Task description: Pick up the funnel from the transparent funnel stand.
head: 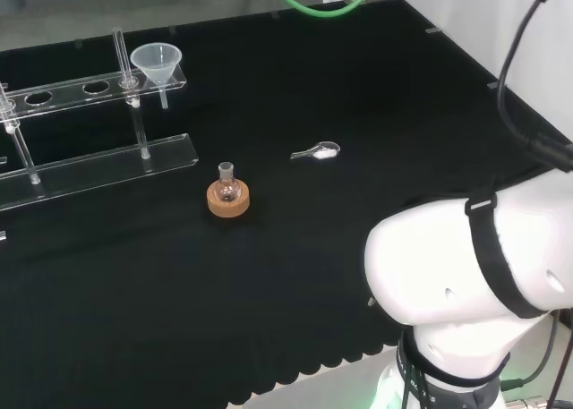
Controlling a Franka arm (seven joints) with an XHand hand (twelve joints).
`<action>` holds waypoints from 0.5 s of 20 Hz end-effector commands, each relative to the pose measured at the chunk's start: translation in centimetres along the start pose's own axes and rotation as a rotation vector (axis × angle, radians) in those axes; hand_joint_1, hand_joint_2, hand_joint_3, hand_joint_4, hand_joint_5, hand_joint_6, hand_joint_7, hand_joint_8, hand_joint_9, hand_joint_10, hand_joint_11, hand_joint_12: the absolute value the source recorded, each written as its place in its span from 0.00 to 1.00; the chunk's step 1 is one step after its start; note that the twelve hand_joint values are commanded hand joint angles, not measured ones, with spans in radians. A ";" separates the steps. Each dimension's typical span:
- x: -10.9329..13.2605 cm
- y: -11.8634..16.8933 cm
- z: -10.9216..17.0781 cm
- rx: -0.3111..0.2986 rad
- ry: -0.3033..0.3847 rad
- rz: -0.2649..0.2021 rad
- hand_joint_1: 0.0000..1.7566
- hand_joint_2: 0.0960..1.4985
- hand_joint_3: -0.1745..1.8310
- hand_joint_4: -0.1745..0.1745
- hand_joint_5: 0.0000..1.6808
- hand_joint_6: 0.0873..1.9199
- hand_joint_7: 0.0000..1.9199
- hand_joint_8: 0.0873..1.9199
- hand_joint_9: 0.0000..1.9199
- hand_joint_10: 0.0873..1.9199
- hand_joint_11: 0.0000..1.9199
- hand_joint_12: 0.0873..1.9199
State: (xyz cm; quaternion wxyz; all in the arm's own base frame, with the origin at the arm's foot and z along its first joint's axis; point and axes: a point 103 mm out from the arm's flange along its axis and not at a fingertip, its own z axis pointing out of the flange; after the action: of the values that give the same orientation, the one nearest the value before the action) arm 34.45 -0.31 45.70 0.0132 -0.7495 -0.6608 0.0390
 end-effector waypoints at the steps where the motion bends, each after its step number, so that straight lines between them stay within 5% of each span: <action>1: 2.0 4.7 1.0 0.013 -0.031 -0.025 0.00 0.78 0.28 0.58 0.16 0.00 0.04 0.25 0.15 0.29 0.10 0.68; 10: 5.1 10.6 3.6 0.054 -0.034 -0.072 0.01 0.75 0.27 0.54 0.15 0.00 0.04 0.25 0.14 0.29 0.10 0.68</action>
State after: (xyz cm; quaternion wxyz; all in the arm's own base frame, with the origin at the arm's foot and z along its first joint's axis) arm 40.71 1.09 42.66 0.0268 -0.7384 -0.6705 0.0674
